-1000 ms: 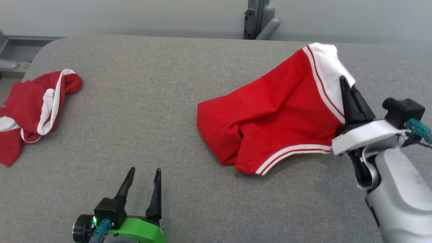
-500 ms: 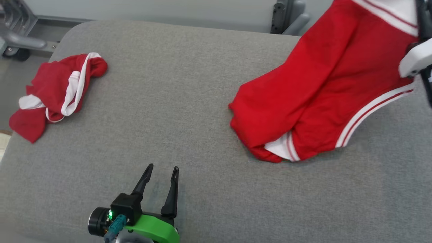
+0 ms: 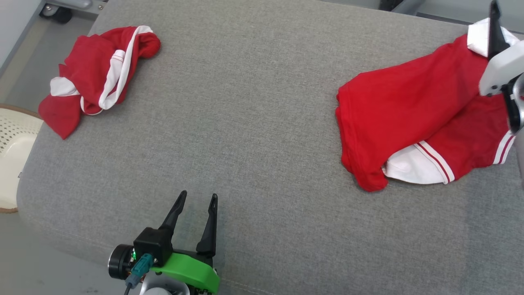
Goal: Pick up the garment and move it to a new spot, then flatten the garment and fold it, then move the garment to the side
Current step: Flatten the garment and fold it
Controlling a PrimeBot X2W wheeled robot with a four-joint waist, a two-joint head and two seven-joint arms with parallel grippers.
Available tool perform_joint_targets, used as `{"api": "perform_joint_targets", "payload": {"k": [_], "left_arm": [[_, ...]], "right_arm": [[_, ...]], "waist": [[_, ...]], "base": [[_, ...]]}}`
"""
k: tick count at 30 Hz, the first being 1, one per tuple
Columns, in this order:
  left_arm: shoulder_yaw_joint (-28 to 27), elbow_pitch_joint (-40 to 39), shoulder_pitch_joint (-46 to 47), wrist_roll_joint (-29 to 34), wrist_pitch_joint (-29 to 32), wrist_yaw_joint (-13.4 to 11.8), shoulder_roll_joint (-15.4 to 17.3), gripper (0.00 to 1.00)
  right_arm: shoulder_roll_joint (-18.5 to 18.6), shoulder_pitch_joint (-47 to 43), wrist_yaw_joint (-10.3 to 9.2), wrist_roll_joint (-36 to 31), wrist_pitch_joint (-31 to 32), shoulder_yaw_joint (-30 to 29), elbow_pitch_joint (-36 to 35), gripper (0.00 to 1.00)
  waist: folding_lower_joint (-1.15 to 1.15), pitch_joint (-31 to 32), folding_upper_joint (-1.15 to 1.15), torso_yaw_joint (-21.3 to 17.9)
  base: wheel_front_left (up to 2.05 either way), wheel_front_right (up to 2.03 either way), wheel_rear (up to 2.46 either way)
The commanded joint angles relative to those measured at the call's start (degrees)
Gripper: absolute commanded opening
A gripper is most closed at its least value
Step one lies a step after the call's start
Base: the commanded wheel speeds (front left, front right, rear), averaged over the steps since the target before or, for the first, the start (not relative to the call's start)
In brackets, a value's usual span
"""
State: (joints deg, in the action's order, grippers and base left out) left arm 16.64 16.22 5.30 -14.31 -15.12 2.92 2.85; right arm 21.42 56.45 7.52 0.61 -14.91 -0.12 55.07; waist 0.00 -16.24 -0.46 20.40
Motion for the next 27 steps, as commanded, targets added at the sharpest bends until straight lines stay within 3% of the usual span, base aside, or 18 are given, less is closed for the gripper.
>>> {"api": "perform_joint_targets", "payload": {"k": [1,8,15,22,27], "left_arm": [[-0.4,0.0,0.1,0.3,0.0,-0.4,0.1,1.0],[-1.1,0.4,0.4,1.1,0.0,0.4,0.1,1.0],[-1.3,1.3,-1.2,1.5,0.0,0.8,0.1,1.0],[-1.4,1.7,-2.0,1.5,0.0,1.1,0.1,1.0],[-1.2,1.3,-1.9,0.9,0.0,0.9,0.1,1.0]], "right_arm": [[-0.9,-1.7,-0.05,1.3,-0.3,0.7,-1.9,1.0],[-4.6,-14.6,-0.06,9.1,-0.3,6.5,-12.8,1.0],[-5.2,-27.3,-0.06,16.0,-0.3,14.4,-20.0,1.0],[-4.7,-34.4,-0.05,18.7,-0.3,23.2,-22.4,1.0],[-3.5,-34.5,-0.06,18.8,-0.3,27.6,-21.1,1.0]], "waist": [[0.0,0.9,0.46,-2.0],[0.0,4.0,0.46,-6.7],[0.0,6.2,0.46,-8.9],[0.0,6.7,0.46,-8.6],[0.0,5.9,0.46,-7.7]], "base": [[0.0,0.0,0.0],[0.0,0.0,0.0],[0.0,0.0,0.0],[0.0,0.0,0.0],[0.0,0.0,0.0]]}}
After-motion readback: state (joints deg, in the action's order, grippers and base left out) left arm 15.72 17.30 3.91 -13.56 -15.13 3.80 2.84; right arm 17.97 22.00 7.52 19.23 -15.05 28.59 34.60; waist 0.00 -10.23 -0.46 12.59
